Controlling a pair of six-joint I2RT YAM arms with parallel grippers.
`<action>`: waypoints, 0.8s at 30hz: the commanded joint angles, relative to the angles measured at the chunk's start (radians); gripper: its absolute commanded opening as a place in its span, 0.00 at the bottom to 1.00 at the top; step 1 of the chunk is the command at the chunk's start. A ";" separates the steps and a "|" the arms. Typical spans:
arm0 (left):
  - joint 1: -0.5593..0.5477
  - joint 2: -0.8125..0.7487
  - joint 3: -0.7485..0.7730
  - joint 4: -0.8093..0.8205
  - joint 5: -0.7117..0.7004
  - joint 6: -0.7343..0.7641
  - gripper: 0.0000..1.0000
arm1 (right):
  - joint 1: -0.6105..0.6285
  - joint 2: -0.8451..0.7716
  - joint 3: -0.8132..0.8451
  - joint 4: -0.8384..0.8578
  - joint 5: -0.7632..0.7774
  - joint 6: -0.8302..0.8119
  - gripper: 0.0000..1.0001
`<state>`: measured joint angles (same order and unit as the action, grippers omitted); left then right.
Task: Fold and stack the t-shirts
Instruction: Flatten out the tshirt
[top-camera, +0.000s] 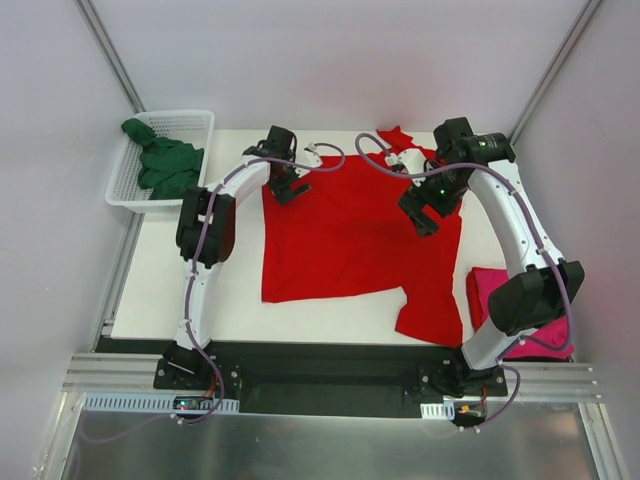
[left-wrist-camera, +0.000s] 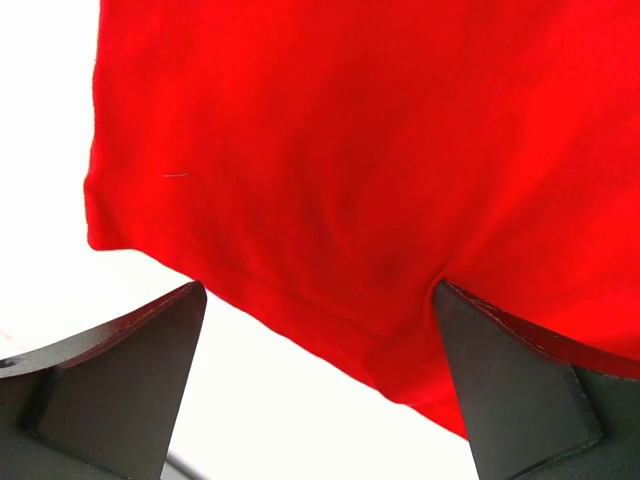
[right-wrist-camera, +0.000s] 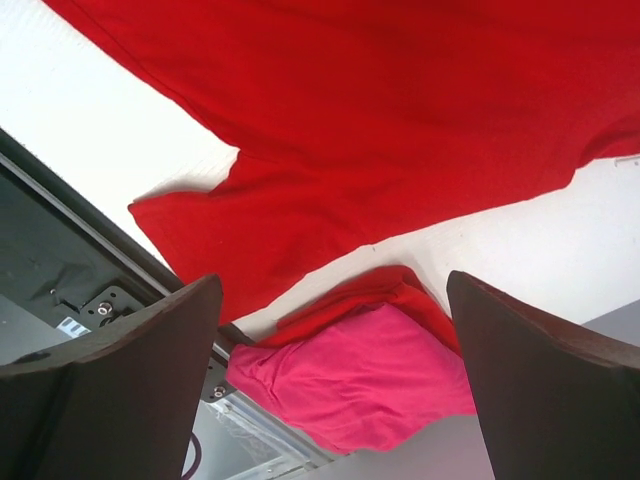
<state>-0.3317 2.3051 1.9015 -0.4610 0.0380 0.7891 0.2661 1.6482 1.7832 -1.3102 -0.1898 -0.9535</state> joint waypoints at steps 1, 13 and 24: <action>0.037 0.046 0.047 -0.018 -0.033 0.088 0.99 | 0.002 -0.014 -0.016 -0.346 -0.076 -0.051 1.00; 0.100 0.068 0.060 -0.018 -0.101 0.127 0.99 | 0.078 -0.071 -0.229 -0.348 -0.005 -0.113 1.00; 0.072 -0.099 -0.094 -0.018 -0.061 -0.036 0.99 | 0.099 -0.061 -0.347 -0.209 -0.019 -0.100 1.00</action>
<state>-0.2436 2.3188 1.9106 -0.4232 -0.0387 0.8433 0.3527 1.6215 1.4841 -1.3167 -0.1959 -1.0580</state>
